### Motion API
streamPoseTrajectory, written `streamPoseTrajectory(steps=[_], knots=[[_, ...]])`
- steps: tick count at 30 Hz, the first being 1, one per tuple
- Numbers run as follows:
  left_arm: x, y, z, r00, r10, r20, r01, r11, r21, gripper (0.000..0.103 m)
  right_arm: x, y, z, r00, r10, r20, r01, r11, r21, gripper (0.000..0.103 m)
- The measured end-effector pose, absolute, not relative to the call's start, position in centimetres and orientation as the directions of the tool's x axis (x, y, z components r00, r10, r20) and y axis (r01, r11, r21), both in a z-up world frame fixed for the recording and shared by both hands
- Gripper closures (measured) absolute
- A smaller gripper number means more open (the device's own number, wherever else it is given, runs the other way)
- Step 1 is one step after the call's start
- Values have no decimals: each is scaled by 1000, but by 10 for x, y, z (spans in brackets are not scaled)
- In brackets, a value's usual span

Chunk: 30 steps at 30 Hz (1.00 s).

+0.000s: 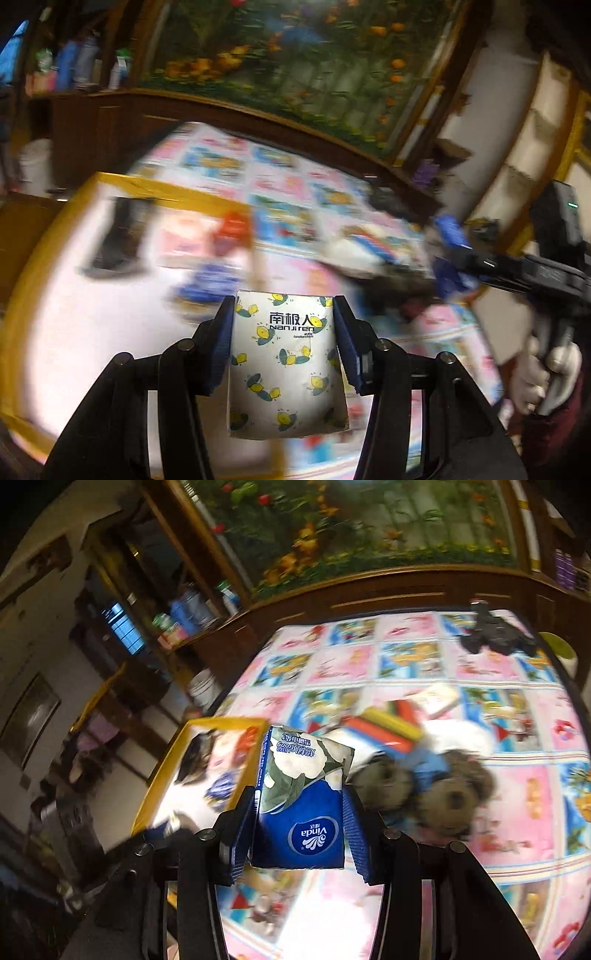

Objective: Organize soft objects
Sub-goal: 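Carry both items into the white box and open both tools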

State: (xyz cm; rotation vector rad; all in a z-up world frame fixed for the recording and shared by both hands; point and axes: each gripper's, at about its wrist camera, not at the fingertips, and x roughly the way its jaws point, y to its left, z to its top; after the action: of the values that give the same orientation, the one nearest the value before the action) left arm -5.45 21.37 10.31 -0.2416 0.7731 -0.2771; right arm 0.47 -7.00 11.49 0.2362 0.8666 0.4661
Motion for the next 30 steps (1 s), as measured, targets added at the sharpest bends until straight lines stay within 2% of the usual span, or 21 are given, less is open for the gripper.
streamPoseTrajectory(steps=[6,10,17,19,21,26,30], knots=[[-9,295,77,643,-113,-758,-57,979,-194,54,37,2,88,444,544,-711,-372,835,406,58],[21,322,63,626,-60,-778,-117,979,-169,54,62,54,68,371,562,-739,-404,814,417,58],[60,329,50,640,-97,-763,-122,967,-225,50,90,130,34,266,582,-768,-431,785,446,58],[62,334,46,630,-152,-762,-126,948,-293,47,102,147,22,246,580,-777,-431,783,448,58],[59,339,42,637,-194,-746,-127,929,-349,38,109,160,12,236,572,-785,-429,786,444,58],[44,341,44,661,-192,-725,-139,918,-370,37,125,181,-6,245,537,-807,-421,809,410,57],[32,346,45,688,-201,-698,-166,892,-421,37,130,190,-10,273,533,-801,-420,815,399,49]])
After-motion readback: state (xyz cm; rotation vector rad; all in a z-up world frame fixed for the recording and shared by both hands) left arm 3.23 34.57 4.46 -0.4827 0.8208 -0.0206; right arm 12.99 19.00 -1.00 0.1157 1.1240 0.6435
